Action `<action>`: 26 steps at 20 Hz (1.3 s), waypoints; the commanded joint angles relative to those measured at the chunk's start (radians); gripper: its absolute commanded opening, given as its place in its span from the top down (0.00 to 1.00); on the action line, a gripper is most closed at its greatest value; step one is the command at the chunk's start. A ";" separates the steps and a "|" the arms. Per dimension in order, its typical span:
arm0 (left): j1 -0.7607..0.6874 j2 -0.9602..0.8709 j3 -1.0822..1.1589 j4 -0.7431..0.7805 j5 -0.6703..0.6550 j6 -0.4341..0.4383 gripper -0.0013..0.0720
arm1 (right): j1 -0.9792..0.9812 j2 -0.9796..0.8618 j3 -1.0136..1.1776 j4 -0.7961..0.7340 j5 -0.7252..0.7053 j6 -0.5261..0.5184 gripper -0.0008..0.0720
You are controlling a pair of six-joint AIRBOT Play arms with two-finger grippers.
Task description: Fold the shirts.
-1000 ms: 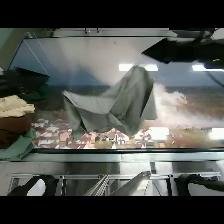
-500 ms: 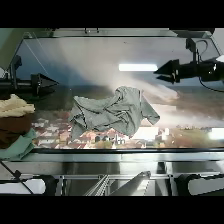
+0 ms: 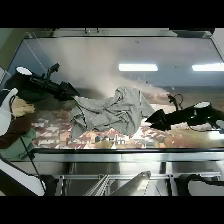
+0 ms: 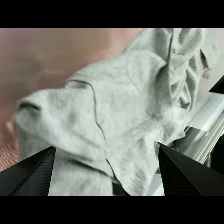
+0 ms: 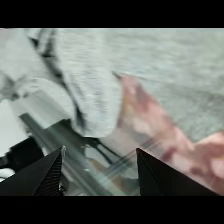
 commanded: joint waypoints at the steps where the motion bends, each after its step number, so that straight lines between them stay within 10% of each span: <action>1: -0.024 -0.131 0.103 0.027 -0.016 -0.041 0.02 | 0.134 -0.008 -0.072 -0.001 -0.210 0.097 0.30; 4: -0.026 -0.206 0.207 0.054 -0.037 -0.068 0.02 | 0.249 -0.054 -0.072 0.046 -0.259 0.154 0.31; 6: -0.040 -0.246 0.267 0.027 -0.070 -0.070 0.20 | 0.286 -0.081 -0.064 0.191 -0.282 0.074 0.40; 7: -0.049 -0.263 0.295 0.016 -0.097 -0.069 0.55 | 0.294 -0.089 -0.060 0.270 -0.283 0.032 0.40; 8: -0.058 -0.278 0.325 0.019 -0.132 -0.066 0.99 | 0.297 -0.089 -0.056 0.326 -0.279 -0.012 0.65; 9: -0.062 -0.285 0.346 0.018 -0.158 -0.065 0.97 | 0.296 -0.087 -0.048 0.366 -0.262 -0.056 0.97; 15: -0.021 -0.180 0.380 -0.037 -0.226 -0.070 0.97 | 0.255 -0.032 0.075 0.379 -0.067 -0.107 0.97; 23: 0.189 0.328 0.210 -1.012 -0.291 0.048 0.97 | -0.098 0.492 0.555 0.288 0.106 -0.008 0.97; 26: 0.259 0.582 0.254 -1.102 -0.240 0.055 0.97 | -0.182 0.614 0.777 0.275 0.105 0.040 0.97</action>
